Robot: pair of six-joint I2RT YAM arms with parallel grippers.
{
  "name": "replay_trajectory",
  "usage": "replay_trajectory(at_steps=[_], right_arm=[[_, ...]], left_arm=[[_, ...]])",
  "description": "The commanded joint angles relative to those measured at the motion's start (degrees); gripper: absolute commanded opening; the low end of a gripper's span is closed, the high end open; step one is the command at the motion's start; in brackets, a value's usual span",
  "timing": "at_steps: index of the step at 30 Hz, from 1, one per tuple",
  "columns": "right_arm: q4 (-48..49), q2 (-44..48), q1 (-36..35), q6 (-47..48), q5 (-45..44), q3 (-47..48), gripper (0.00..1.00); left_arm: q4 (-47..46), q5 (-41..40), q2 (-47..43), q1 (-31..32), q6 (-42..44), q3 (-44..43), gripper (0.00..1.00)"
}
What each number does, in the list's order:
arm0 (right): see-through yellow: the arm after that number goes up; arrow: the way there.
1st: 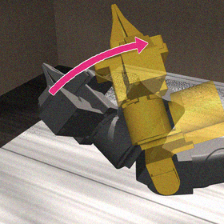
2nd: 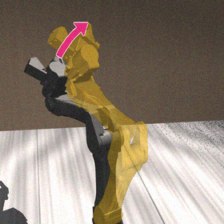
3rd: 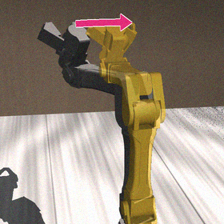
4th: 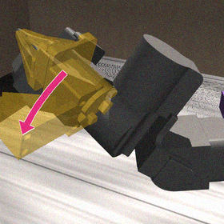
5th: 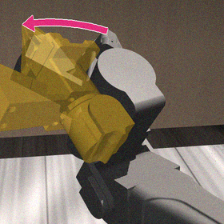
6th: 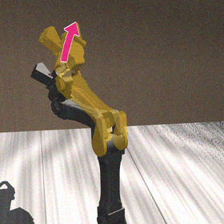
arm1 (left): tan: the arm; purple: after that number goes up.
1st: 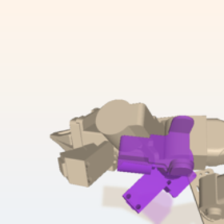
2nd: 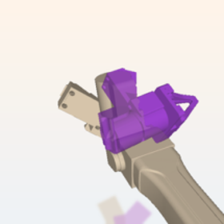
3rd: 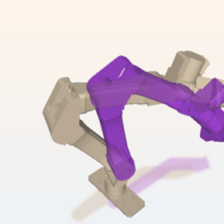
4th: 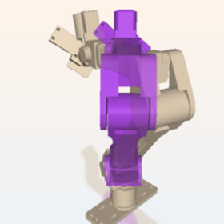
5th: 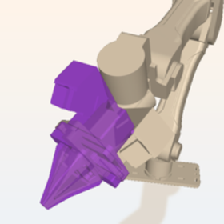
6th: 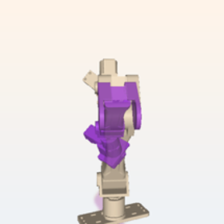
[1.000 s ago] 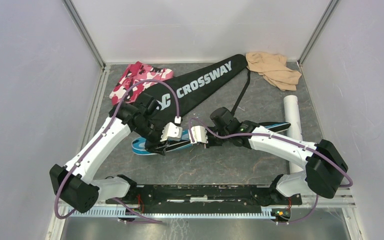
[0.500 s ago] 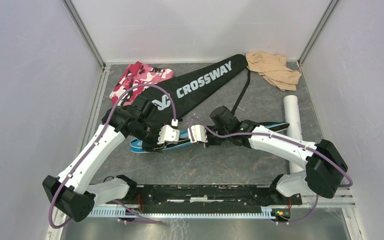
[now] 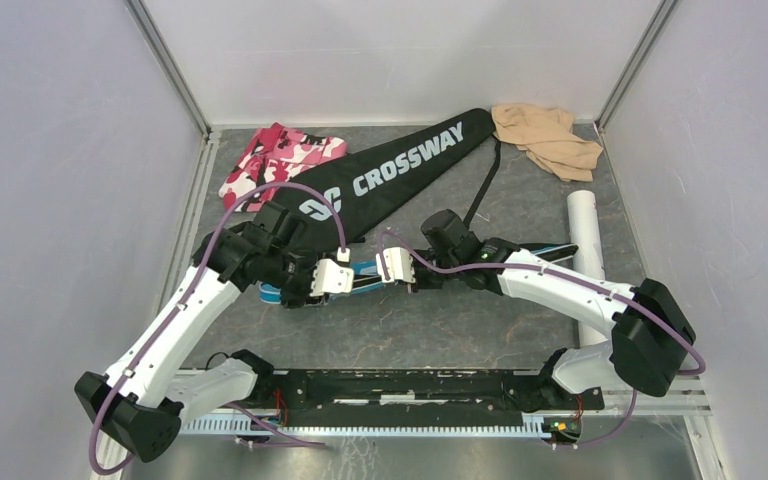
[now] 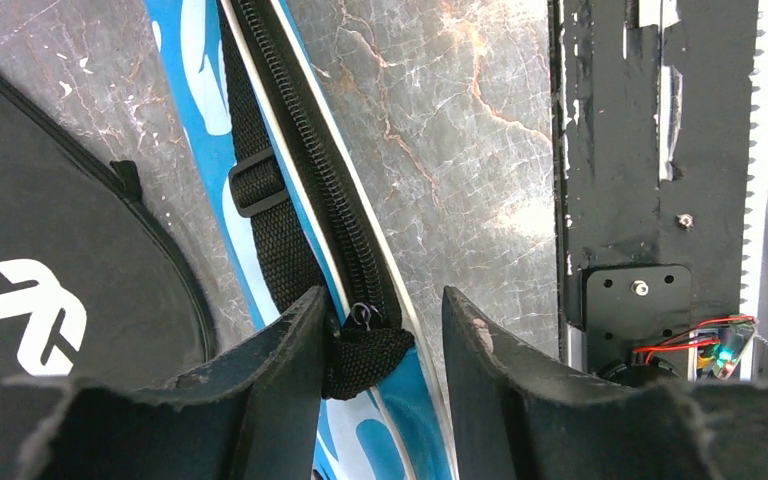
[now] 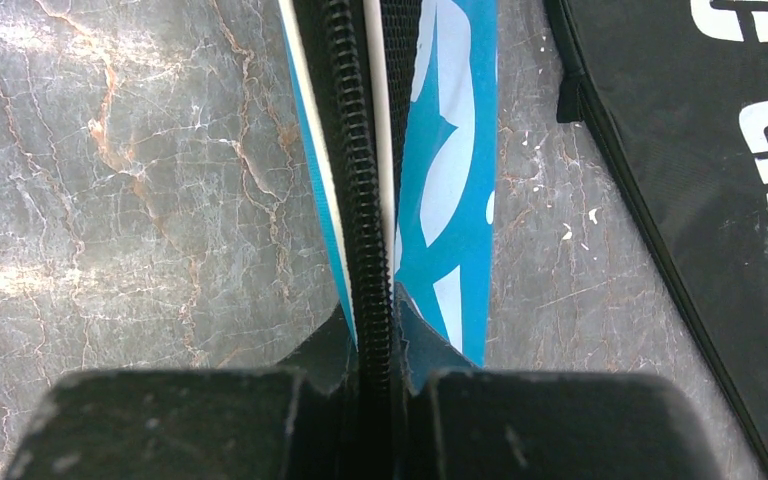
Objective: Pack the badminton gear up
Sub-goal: Adjust the racket bag at the center of the board.
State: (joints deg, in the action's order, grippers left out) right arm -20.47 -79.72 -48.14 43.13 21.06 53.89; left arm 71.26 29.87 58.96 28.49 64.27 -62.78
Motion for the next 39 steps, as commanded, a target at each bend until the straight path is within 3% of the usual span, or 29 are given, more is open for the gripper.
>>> replay_trajectory(at_steps=[1, 20, 29, 34, 39], right_arm=[[-1.9, 0.8, 2.3, -0.6, 0.0, 2.1, 0.00], [-2.4, 1.2, 2.6, -0.2, 0.6, 1.8, 0.00], [-2.7, 0.4, 2.6, 0.3, 0.8, 1.7, 0.00], [-3.0, -0.4, 2.6, 0.3, 0.6, 2.3, 0.00], [-3.3, -1.7, 2.6, -0.4, 0.5, 3.1, 0.00]], left_arm=[[7.1, -10.9, -0.3, -1.0, 1.6, 1.4, 0.50], [3.9, -16.7, -1.3, -2.2, 0.7, 1.8, 0.59], [0.6, -16.7, -1.1, -2.6, -2.8, -2.2, 0.43], [-2.1, -19.1, -1.8, -2.6, -4.2, -1.0, 0.13], [-4.9, -16.4, -4.1, -2.6, -4.0, -0.3, 0.04]])
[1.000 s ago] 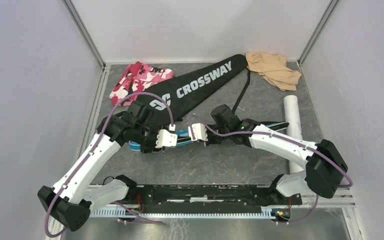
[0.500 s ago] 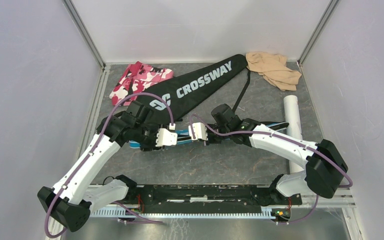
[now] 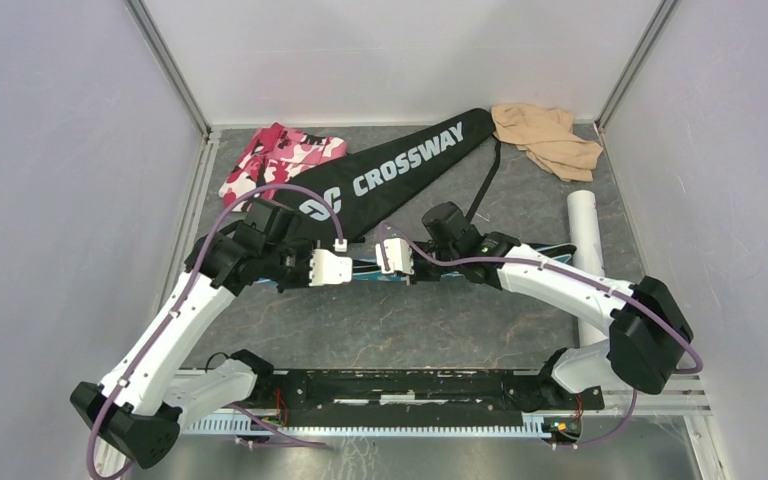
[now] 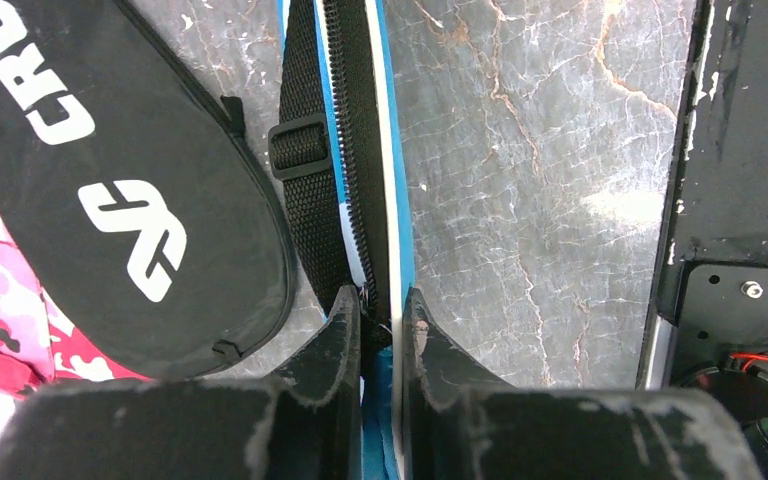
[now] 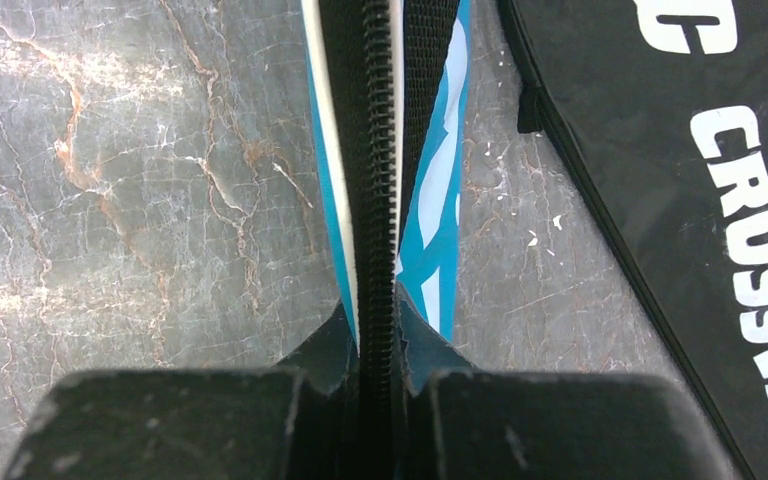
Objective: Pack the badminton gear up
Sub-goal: Adjust the racket bag at the center of the board.
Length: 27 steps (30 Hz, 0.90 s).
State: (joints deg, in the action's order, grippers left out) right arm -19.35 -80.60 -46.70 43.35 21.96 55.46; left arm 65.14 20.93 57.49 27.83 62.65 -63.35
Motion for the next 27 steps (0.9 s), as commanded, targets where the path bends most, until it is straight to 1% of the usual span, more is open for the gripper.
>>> replay_trajectory(at_steps=[1, 5, 8, 10, 12, 13, 16, 18, 19, 20, 21, 24, 25, 26, 27], right_arm=[[-4.5, -1.2, 1.1, -1.1, -0.3, 1.8, 0.00], [-5.4, -3.3, 1.2, -2.6, 1.3, 4.5, 0.00], [-7.6, -5.6, 1.3, -2.8, 4.0, 8.3, 0.06], [-9.6, -7.5, 1.3, -2.8, 7.1, 11.5, 0.17], [-11.1, -9.8, 1.2, -3.3, 10.7, 15.3, 0.31], [-11.6, -10.9, 1.2, -4.0, 12.7, 16.9, 0.36], [-13.0, -14.6, 1.2, -5.8, 18.9, 22.4, 0.48], [-12.7, -16.4, 1.2, -7.5, 22.1, 24.5, 0.53], [-12.1, -17.1, 1.3, -8.3, 23.2, 25.3, 0.53], [-11.6, -17.6, 1.2, -9.3, 23.9, 25.7, 0.50], [-11.0, -18.0, 1.2, -10.0, 24.3, 26.0, 0.43], [-9.5, -18.2, 1.3, -11.1, 22.8, 25.1, 0.14], [-8.8, -17.9, 1.3, -11.2, 21.5, 24.3, 0.08], [-7.9, -17.3, 1.3, -11.3, 19.8, 23.4, 0.03], [-6.7, -16.5, 1.3, -11.3, 17.6, 22.2, 0.01]], left_arm=[[0.6, -6.4, -3.0, -1.9, -2.3, 0.2, 0.03], [-3.4, -4.2, -3.2, -1.9, -3.2, 0.4, 0.02], [-7.9, -4.8, -2.8, -1.9, -4.8, 0.6, 0.02], [-11.1, -5.5, -2.4, -1.9, -5.6, 0.9, 0.02], [-12.4, -5.1, -1.6, -1.9, -5.7, 0.9, 0.02], [-12.9, -4.5, -1.3, -1.8, -5.7, 0.9, 0.02], [-14.3, -2.3, -0.7, -1.8, -7.1, 0.7, 0.02], [-15.4, -0.9, -0.7, -1.8, -8.7, 0.7, 0.02], [-16.2, -0.1, -0.7, -1.8, -9.8, 0.8, 0.02], [-17.0, 0.5, -0.7, -1.8, -11.0, 0.9, 0.02], [-17.9, 1.2, -0.8, -1.8, -12.4, 1.1, 0.02], [-21.8, 2.2, -0.9, -1.8, -17.6, 1.9, 0.02], [-22.1, 2.4, -0.8, -1.8, -18.4, 1.9, 0.02], [-22.1, 2.9, -0.5, -1.8, -19.0, 1.8, 0.04], [-21.3, 3.6, 0.0, -1.8, -19.4, 1.4, 0.09]])
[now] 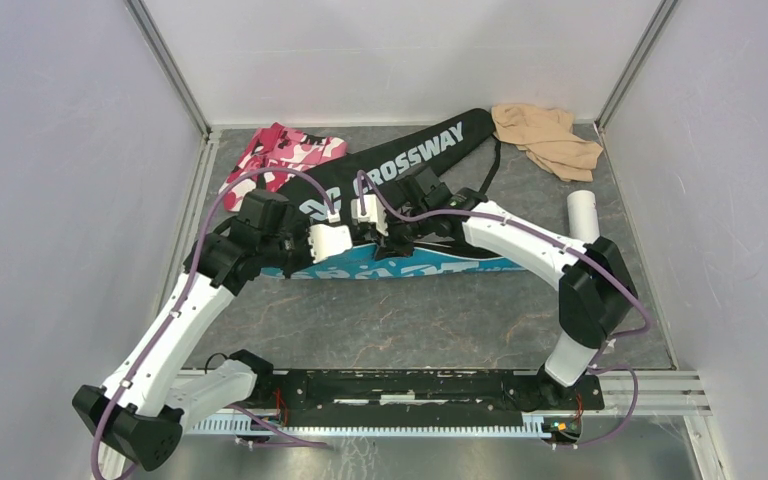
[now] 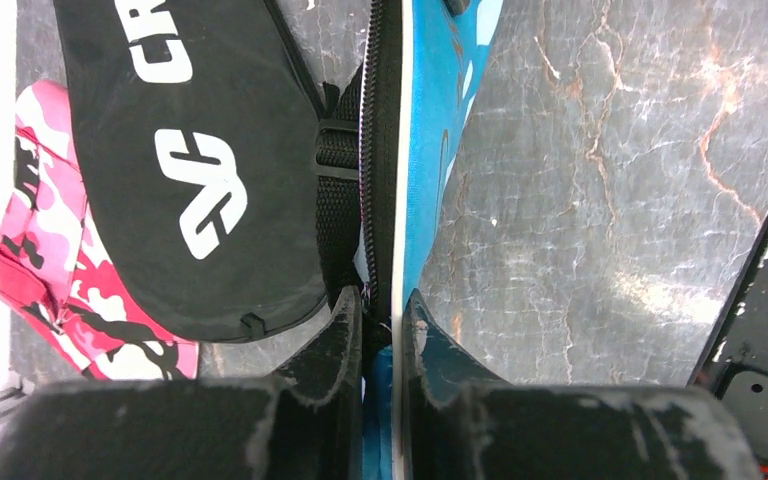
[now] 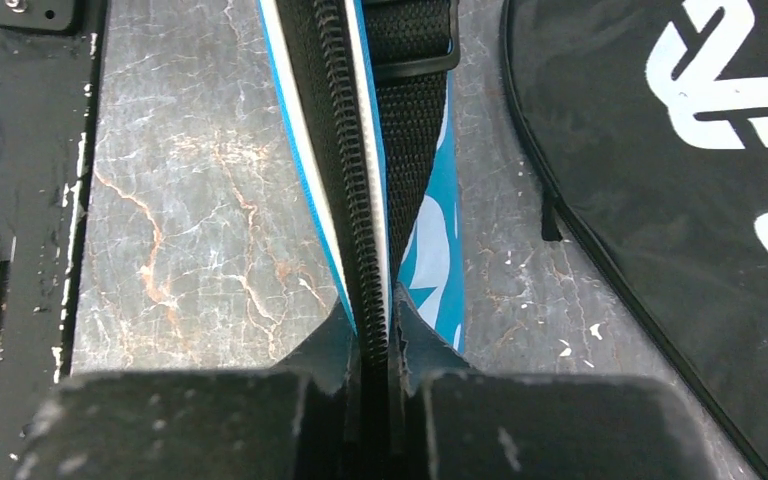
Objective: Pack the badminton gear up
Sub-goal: Adjust the racket bag at the center of the board.
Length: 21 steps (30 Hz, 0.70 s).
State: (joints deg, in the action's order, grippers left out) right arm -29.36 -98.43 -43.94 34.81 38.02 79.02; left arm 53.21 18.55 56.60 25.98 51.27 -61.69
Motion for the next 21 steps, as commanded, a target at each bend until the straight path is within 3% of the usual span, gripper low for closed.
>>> replay_trajectory(at_steps=[1, 5, 10, 12, 15, 21], right_arm=[[4.1, 2.1, -1.5, -2.5, -0.6, -2.3, 0.00], [7.5, 5.7, -1.5, -0.6, -7.1, -6.5, 0.00], [7.2, 7.3, -1.6, 1.2, -7.3, -8.3, 0.00], [6.7, 7.6, -1.6, 1.5, -6.3, -8.8, 0.00], [6.4, 7.8, -1.6, 2.1, -6.0, -9.8, 0.00], [5.8, 7.8, -1.6, 2.9, -5.7, -11.3, 0.00]], left_arm=[[-7.9, 7.0, 1.5, 0.0, -7.7, -0.8, 0.15], [-3.0, 12.7, 3.7, 0.0, -8.3, -2.6, 0.44], [1.2, 17.0, 6.4, -0.4, -11.5, -5.9, 0.69], [3.6, 17.9, 8.1, -0.7, -11.9, -7.3, 0.72], [10.5, 19.6, 10.8, -2.7, -9.8, -10.5, 0.67], [28.3, 22.2, 16.7, -7.8, 0.4, -19.9, 0.63]])
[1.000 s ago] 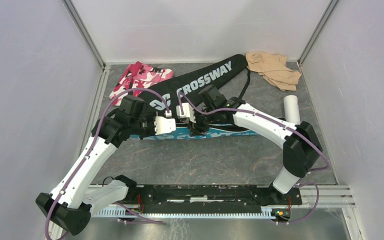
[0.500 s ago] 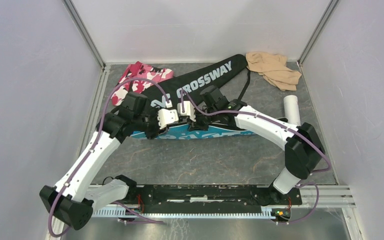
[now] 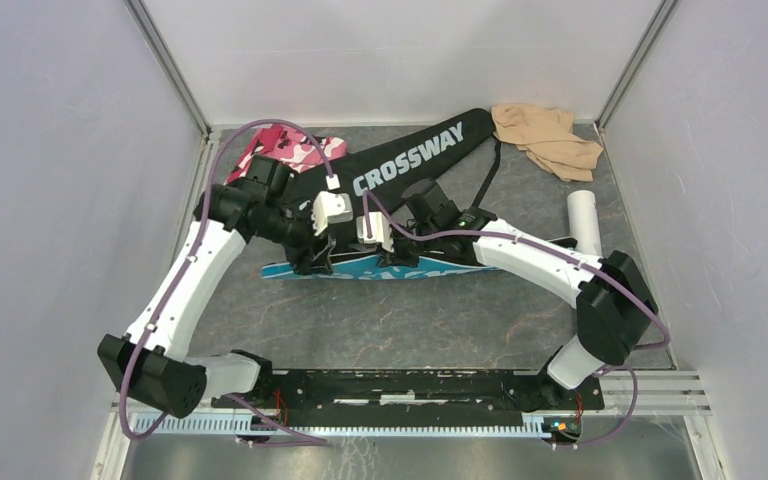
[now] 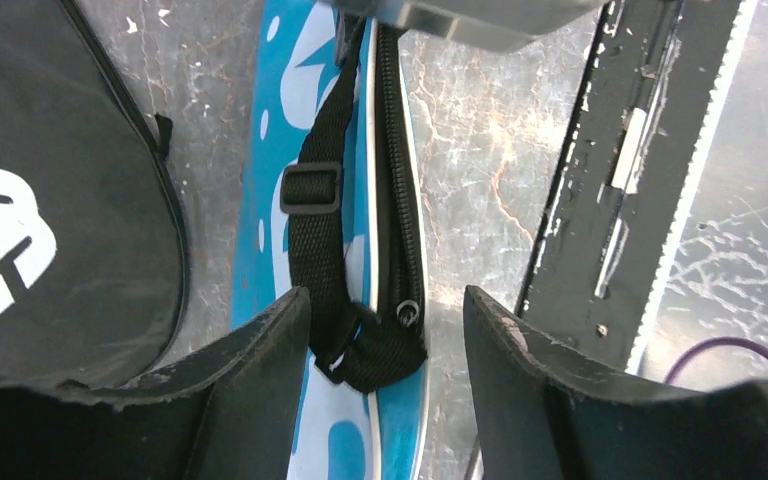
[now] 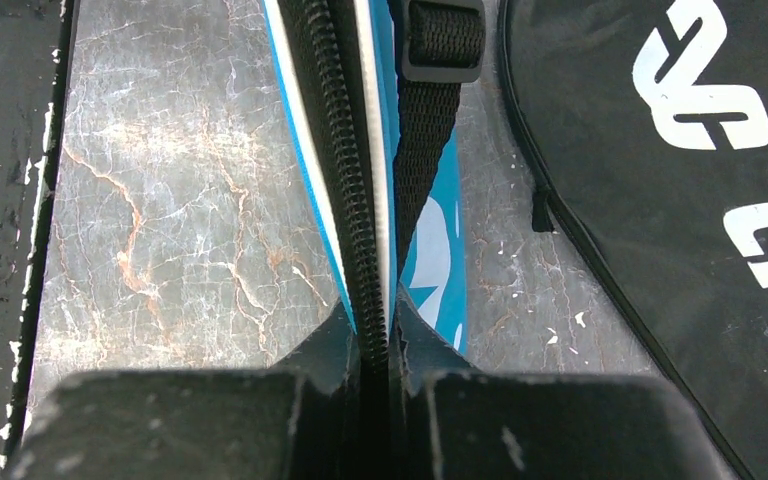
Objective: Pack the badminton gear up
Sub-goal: Adjust the racket bag at the center of the board.
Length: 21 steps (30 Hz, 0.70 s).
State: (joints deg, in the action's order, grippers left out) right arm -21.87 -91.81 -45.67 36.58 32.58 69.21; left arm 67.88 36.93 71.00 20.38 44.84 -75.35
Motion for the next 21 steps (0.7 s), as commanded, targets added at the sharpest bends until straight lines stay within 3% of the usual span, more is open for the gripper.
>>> replay_trajectory(at_steps=[1, 7, 14, 18, 21], right_arm=[[-1.6, 1.0, 0.2, 1.3, -0.2, -1.5, 0.00], [-1.6, 0.7, 0.1, 1.4, 0.2, -1.9, 0.00], [-1.9, 0.0, 0.1, 1.3, 0.3, -1.4, 0.00], [-2.6, -0.8, 0.2, 0.8, 1.1, -0.1, 0.00], [-3.5, -1.6, 0.1, 0.3, 2.0, 1.1, 0.00]], left_arm=[[15.6, 3.5, 3.0, -2.7, 8.3, -7.3, 0.60], [16.1, -0.9, 2.4, -3.2, 10.7, -5.7, 0.48], [15.2, -1.3, 1.3, -3.2, 13.9, -1.9, 0.47], [12.4, -2.1, -1.6, -3.2, 16.3, 0.9, 0.32], [9.7, -2.2, -4.2, -3.2, 17.5, 2.6, 0.15]])
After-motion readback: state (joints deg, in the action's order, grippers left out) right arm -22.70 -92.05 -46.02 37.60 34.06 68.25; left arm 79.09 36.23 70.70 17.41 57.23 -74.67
